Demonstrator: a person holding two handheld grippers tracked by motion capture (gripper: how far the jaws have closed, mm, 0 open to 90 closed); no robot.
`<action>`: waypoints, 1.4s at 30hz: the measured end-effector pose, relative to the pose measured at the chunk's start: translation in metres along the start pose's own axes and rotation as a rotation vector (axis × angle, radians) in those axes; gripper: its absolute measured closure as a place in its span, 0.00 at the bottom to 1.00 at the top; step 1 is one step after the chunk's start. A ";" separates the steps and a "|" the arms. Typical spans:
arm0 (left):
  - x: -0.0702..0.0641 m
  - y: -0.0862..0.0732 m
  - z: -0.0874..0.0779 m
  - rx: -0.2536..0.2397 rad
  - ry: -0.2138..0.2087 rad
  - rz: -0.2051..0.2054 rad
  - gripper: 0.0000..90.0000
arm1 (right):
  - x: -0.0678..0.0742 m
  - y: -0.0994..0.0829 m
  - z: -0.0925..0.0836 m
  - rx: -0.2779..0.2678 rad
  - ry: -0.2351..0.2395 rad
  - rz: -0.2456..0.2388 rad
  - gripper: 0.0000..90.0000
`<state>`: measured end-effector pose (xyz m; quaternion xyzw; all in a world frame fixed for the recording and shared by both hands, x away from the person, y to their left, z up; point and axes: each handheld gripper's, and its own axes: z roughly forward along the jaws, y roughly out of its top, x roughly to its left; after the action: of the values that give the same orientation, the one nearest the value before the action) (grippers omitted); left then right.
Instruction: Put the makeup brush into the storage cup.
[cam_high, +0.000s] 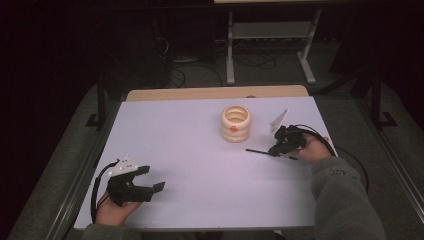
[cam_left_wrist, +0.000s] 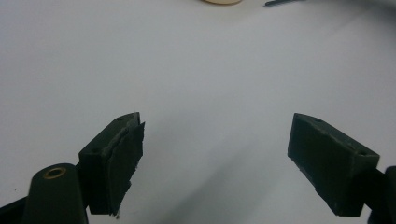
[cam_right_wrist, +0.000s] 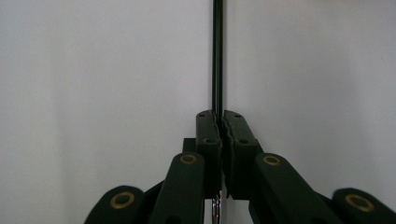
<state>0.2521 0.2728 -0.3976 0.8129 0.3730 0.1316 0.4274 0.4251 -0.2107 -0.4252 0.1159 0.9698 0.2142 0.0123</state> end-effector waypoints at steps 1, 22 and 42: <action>0.000 0.000 0.000 -0.003 -0.001 0.000 0.20 | 0.002 0.000 -0.003 -0.010 -0.003 0.002 0.94; -0.023 0.030 0.007 0.024 -0.062 0.120 0.29 | 0.069 0.043 -0.042 -0.160 -0.014 -0.145 0.94; -0.072 0.079 0.046 0.159 -0.208 0.358 0.48 | 0.128 0.101 -0.014 -0.124 0.088 -0.347 0.94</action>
<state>0.2665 0.1651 -0.3550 0.9064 0.1861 0.0911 0.3682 0.3219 -0.0980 -0.3672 -0.0636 0.9598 0.2729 0.0137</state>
